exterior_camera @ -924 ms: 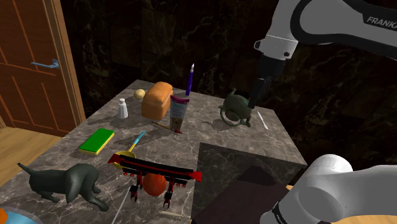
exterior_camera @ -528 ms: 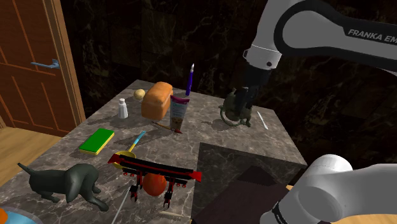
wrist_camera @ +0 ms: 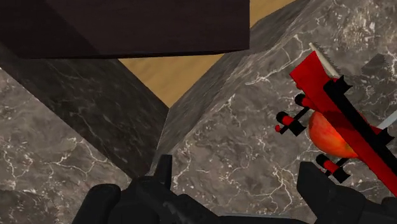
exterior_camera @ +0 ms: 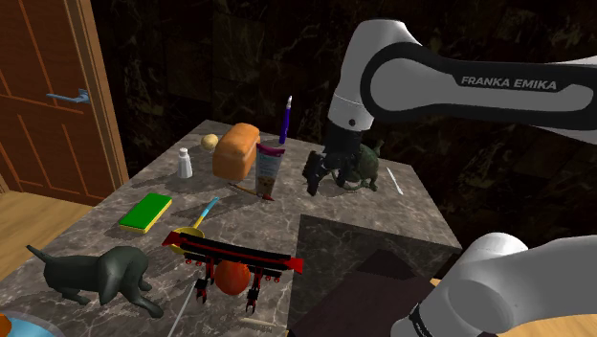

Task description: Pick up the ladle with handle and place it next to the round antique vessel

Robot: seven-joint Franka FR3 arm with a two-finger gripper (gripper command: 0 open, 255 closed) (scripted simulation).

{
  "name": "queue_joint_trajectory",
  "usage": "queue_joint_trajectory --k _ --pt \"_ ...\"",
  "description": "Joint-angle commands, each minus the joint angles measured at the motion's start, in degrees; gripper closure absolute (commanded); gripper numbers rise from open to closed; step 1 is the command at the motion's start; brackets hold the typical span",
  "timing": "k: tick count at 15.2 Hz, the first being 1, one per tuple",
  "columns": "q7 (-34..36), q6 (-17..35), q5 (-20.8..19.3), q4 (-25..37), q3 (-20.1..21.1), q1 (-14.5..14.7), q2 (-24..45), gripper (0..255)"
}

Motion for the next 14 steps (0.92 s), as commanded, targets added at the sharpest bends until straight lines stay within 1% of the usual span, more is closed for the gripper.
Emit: queue_joint_trajectory --k 1,5,8,11,14 --pt "4.1 3.7 1.3 0.0 2.4 -0.5 3.0 0" --pt "12.4 10.4 2.8 1.4 7.3 -1.8 9.9 0" --pt "18.9 15.4 2.6 3.3 10.9 -3.1 15.9 0" --pt "26.0 20.2 0.9 5.9 14.3 -4.4 22.6 0" --pt "33.8 24.6 -2.6 9.3 17.0 -5.5 30.0 0"
